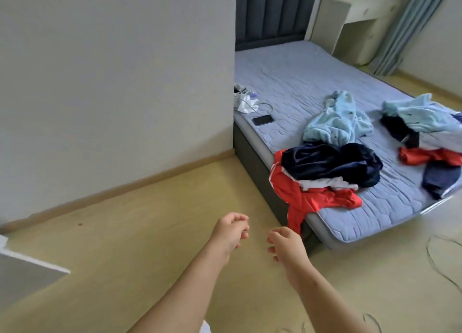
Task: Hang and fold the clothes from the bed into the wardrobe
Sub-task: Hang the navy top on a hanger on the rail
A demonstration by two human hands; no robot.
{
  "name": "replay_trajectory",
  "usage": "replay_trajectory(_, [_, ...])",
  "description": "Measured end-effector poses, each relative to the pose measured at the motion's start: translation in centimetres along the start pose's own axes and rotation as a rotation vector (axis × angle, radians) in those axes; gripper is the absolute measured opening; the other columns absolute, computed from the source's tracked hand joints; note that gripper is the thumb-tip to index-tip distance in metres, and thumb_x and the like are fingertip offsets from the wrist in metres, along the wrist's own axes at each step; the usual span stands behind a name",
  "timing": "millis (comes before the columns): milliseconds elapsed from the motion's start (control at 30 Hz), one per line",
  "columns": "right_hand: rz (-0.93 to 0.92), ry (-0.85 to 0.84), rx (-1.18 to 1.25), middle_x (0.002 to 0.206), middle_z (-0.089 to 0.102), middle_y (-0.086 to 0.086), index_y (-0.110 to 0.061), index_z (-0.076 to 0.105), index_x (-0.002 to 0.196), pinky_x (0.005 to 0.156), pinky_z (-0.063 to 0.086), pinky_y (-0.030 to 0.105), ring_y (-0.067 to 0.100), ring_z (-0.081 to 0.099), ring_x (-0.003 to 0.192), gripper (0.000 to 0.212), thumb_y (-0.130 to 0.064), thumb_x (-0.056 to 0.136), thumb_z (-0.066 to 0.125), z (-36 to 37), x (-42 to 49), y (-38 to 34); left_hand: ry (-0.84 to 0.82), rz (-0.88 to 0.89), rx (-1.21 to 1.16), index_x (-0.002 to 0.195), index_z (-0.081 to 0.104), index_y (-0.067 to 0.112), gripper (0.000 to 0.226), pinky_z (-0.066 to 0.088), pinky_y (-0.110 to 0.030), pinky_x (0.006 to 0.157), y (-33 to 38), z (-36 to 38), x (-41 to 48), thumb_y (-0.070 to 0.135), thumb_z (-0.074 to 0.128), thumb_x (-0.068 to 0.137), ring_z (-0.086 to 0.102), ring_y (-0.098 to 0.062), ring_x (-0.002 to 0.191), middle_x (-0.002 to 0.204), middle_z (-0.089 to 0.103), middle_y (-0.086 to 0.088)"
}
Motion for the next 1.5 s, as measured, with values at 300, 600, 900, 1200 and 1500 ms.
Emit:
replay_trajectory(300, [0.098,0.124,0.141,0.06,0.049,-0.002,-0.013,0.059,0.074,0.054,0.032,0.026,0.015,0.04,0.055,0.016,-0.006,0.083,0.048,-9.8,8.0,1.0,-0.149,0.009,0.172,0.086,0.056,0.022,0.018,0.036,-0.02,0.055,5.9,12.0,7.1,0.008,0.045,0.09,0.055,-0.007,0.063,0.077,0.06,0.005])
replay_trajectory(600, [0.114,0.27,0.031,0.064,0.057,-0.006,-0.027,0.055,0.068,0.054,0.038,0.023,0.01,0.051,0.061,0.024,-0.01,0.085,0.049,-18.1,21.5,-3.2,-0.275,0.003,0.232,0.088,0.056,0.018,0.02,0.033,-0.018,0.049,14.9,23.4,20.3,0.005,0.042,0.089,0.053,-0.008,0.06,0.075,0.058,0.002])
replay_trajectory(900, [0.177,0.282,-0.019,0.088,0.063,0.007,-0.006,0.063,0.095,0.073,0.046,0.037,0.02,0.057,0.081,0.021,-0.01,0.089,0.044,-23.8,31.5,-6.8,-0.325,-0.074,0.382,0.086,0.057,0.019,0.018,0.036,-0.017,0.047,20.0,30.2,29.5,0.005,0.046,0.087,0.053,-0.009,0.06,0.077,0.058,0.001])
replay_trajectory(1200, [0.278,0.17,-0.03,0.07,0.047,0.007,0.005,0.053,0.077,0.061,0.033,0.028,0.017,0.042,0.067,0.014,-0.004,0.083,0.044,-29.6,39.6,-5.0,-0.237,-0.149,0.408,0.084,0.056,0.022,0.02,0.037,-0.019,0.05,20.5,36.1,36.1,0.006,0.044,0.087,0.052,-0.012,0.06,0.075,0.06,0.002])
replay_trajectory(1500, [0.346,0.108,-0.1,0.077,0.051,0.009,-0.005,0.046,0.072,0.066,0.035,0.032,0.022,0.048,0.071,0.011,-0.006,0.083,0.045,-44.4,49.8,-2.4,-0.152,-0.169,0.564,0.088,0.059,0.024,0.013,0.045,-0.027,0.066,21.7,49.7,43.0,0.016,0.049,0.089,0.061,-0.018,0.074,0.085,0.064,0.002])
Point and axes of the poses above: each hand's wrist, its own x-axis towards the middle knuckle, its own z-axis out of the palm, y = z × x, the point moved 6 cm from there along x, towards the middle knuckle
